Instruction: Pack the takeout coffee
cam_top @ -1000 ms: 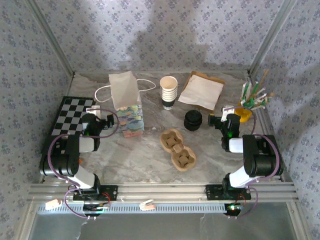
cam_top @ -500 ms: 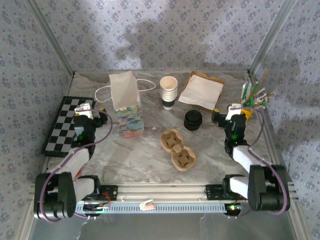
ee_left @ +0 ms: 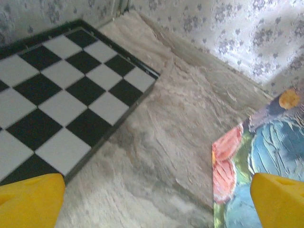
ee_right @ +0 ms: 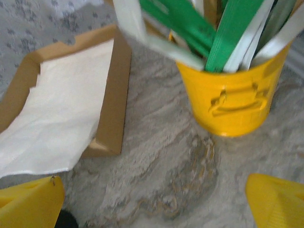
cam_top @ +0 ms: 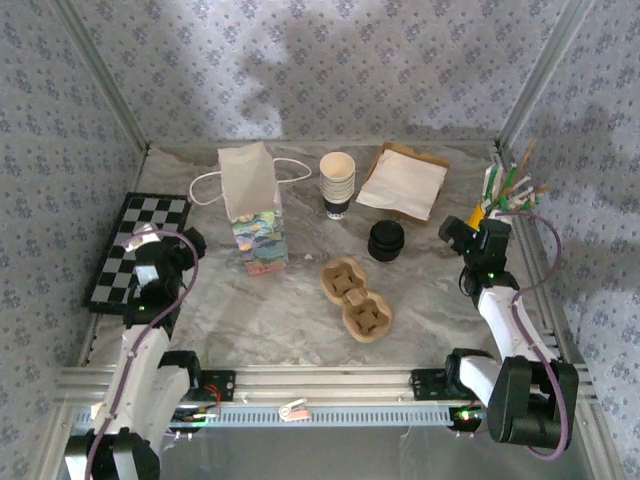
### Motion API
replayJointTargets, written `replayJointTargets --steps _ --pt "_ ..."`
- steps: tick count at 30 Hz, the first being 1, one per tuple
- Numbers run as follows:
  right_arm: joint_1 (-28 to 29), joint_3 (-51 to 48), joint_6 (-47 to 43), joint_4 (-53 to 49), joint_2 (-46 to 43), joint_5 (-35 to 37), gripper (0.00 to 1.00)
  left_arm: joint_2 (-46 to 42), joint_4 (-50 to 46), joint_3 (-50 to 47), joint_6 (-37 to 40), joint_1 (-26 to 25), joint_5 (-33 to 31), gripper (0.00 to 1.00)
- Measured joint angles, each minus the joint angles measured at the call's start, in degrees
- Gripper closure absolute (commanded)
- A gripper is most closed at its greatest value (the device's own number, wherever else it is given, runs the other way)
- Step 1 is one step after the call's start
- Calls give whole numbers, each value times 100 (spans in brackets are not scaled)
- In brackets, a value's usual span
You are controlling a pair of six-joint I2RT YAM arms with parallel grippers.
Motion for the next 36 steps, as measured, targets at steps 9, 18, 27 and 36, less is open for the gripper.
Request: replayJointTargets --steps 9,18,27,36 --pt "848 984 186 -1613 -37 -81 0 -715 -1982 623 -339 -809 614 1" --pt "2229 2756 192 -3104 750 249 5 -750 -2990 1244 -592 -3180 358 3" --pt "3130 4712 151 -3847 2157 376 15 201 -2262 1329 -463 -4791 -400 15" --pt "3370 6144 188 -4214 3447 573 27 1187 -1174 1307 90 -4736 -1069 20"
